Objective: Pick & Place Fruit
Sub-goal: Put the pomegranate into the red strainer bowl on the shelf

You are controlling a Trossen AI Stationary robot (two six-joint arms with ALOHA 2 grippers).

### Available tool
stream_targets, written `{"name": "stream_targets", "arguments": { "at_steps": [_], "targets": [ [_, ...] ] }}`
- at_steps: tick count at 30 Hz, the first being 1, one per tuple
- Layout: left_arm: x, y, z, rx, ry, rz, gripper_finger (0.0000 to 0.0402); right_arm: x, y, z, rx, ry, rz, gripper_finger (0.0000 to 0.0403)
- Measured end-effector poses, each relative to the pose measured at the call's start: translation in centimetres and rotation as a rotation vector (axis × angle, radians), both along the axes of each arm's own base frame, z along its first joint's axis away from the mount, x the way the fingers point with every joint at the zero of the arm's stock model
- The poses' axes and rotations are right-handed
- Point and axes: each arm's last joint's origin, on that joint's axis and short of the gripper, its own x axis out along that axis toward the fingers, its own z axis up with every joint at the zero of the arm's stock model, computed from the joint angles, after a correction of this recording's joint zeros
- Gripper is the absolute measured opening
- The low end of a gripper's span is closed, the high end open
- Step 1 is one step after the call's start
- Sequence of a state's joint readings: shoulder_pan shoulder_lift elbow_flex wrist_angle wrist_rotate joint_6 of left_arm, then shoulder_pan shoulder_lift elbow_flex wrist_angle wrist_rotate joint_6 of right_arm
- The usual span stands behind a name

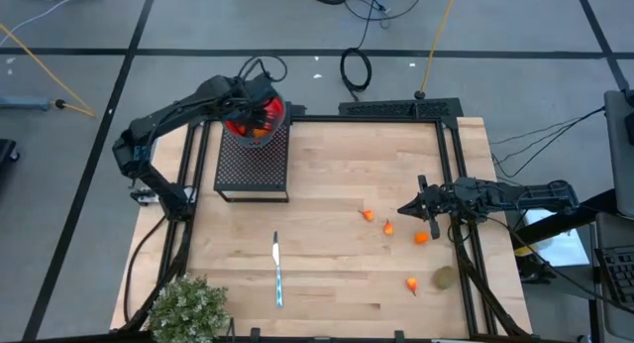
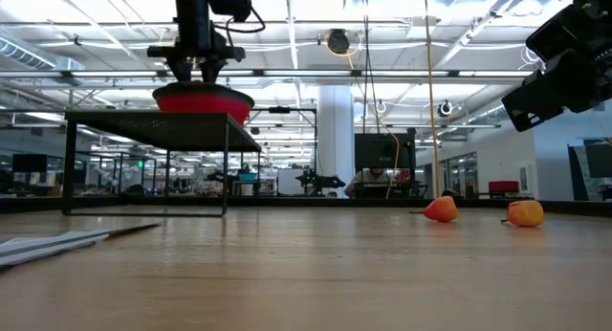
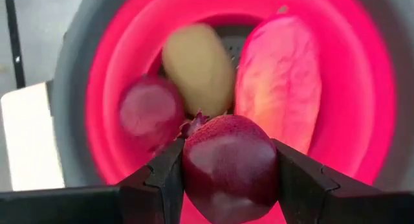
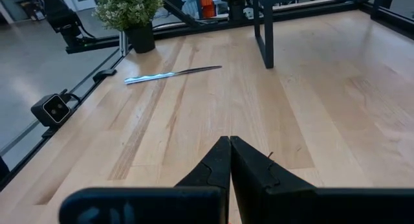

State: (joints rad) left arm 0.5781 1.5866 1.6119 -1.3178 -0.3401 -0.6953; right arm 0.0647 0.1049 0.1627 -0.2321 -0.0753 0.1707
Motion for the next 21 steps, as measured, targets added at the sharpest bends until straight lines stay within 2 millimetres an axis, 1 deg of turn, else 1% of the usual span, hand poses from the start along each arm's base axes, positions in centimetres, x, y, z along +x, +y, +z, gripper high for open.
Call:
{"name": "stream_targets", "arguments": {
  "at_steps": [7, 21],
  "targets": [
    [-0.44, -0.30, -0.06, -0.027, 0.034, 0.017, 0.0186, 0.00, 0.00, 0.01, -0.006, -0.001, 0.002, 0.0004],
    [-0.23, -0.52, -0.04, -0.022, 0.029, 0.012, 0.0186, 0.00, 0.00, 0.01, -0.007, -0.002, 0.002, 0.0004]
  ]
}}
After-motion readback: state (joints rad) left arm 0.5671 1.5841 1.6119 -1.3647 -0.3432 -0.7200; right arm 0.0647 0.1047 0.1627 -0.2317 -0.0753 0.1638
